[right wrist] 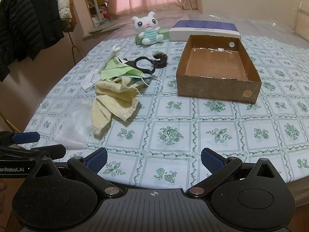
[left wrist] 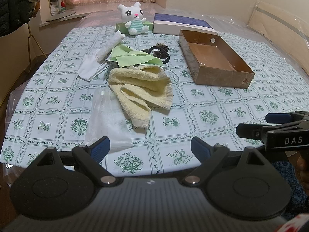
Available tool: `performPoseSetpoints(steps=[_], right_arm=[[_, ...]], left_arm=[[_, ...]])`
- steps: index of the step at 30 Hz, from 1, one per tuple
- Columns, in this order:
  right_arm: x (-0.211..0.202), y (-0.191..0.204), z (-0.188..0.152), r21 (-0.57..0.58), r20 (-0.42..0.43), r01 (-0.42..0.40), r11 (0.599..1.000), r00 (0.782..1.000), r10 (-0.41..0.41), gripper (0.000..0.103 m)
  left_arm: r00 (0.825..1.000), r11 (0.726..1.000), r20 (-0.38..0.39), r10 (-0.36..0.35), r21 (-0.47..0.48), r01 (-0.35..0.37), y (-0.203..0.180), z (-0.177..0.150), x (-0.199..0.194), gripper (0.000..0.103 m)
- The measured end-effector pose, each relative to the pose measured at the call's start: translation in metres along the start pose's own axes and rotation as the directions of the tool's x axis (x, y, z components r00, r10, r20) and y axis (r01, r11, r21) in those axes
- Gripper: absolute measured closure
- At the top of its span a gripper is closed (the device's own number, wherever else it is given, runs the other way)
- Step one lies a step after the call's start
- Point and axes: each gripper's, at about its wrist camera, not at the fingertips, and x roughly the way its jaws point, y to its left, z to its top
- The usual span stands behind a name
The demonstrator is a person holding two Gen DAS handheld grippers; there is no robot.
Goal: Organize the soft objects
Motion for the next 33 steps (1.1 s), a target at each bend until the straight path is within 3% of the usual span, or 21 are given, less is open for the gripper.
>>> performPoseSetpoints(steps=[33], right_arm=[[0.0014,-0.0009,-0.0003,0.002,0.000,0.001,1.000,1.000,-0.001,0.000]], left_arm=[[1.000,1.000,-0.002,0.000,-0.002,0.000,-0.0018,0.0002,0.0015,0.013]])
